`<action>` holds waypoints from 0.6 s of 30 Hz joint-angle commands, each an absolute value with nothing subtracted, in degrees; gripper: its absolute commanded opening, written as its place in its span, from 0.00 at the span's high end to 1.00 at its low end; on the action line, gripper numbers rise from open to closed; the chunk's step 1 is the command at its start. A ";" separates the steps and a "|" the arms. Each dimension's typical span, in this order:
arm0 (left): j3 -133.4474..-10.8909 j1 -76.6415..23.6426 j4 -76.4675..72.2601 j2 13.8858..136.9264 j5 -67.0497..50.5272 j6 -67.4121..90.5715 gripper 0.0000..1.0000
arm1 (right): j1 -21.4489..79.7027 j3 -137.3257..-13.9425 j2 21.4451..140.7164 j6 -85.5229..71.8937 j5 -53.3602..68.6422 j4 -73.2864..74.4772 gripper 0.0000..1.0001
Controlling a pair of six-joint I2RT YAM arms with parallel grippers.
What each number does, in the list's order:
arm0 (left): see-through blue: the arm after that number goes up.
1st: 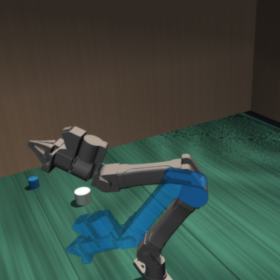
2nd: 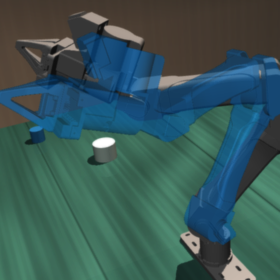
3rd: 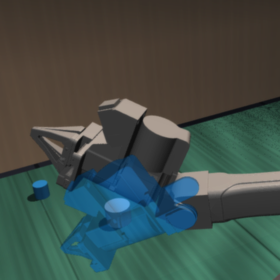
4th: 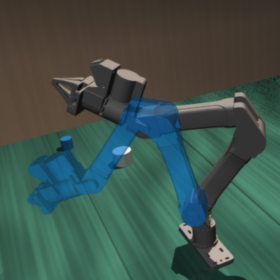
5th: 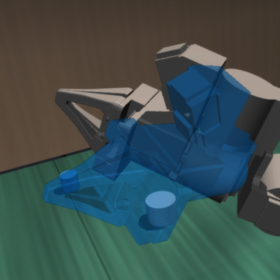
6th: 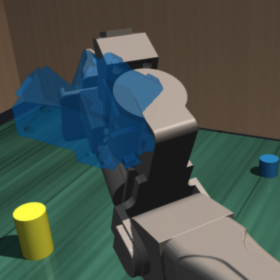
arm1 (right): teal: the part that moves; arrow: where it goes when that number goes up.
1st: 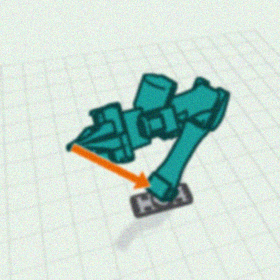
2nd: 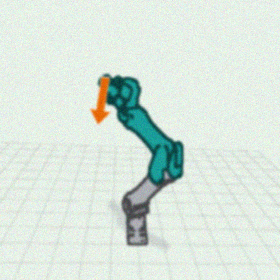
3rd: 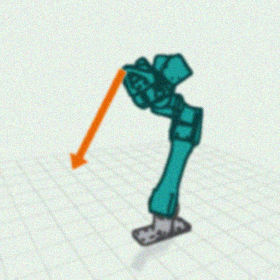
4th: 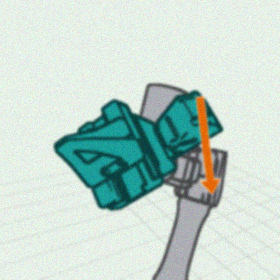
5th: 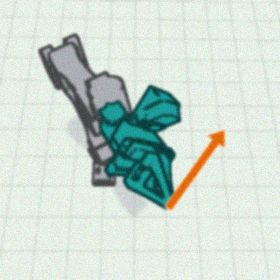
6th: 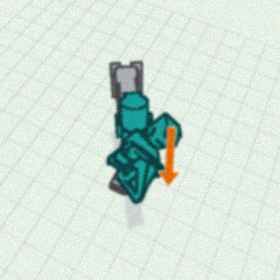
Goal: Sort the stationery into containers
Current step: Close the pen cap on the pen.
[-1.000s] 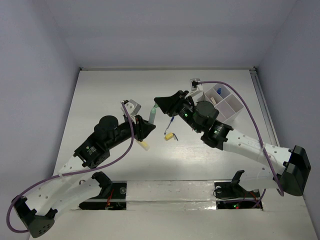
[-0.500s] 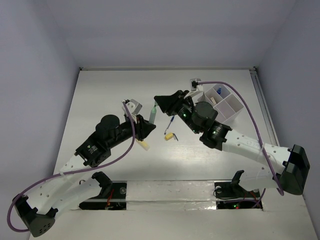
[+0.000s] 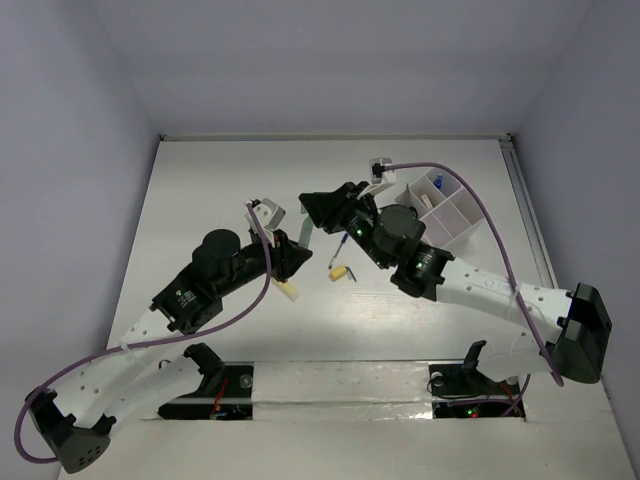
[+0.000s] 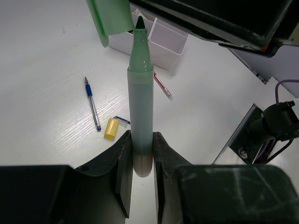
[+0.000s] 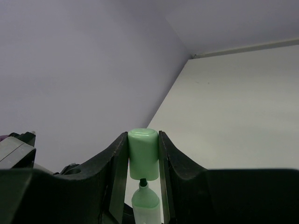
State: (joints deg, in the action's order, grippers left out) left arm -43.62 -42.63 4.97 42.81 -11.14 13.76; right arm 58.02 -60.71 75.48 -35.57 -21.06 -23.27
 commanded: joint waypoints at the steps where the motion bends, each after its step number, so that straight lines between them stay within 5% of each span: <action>1: -43.95 -42.28 2.72 42.10 -9.94 13.18 1.00 | 59.41 -61.44 75.50 -34.63 -23.73 -27.51 0.97; 18: -43.77 -42.28 2.99 41.92 -9.75 13.36 1.00 | 61.17 -60.91 73.13 -30.06 -29.97 -28.39 0.97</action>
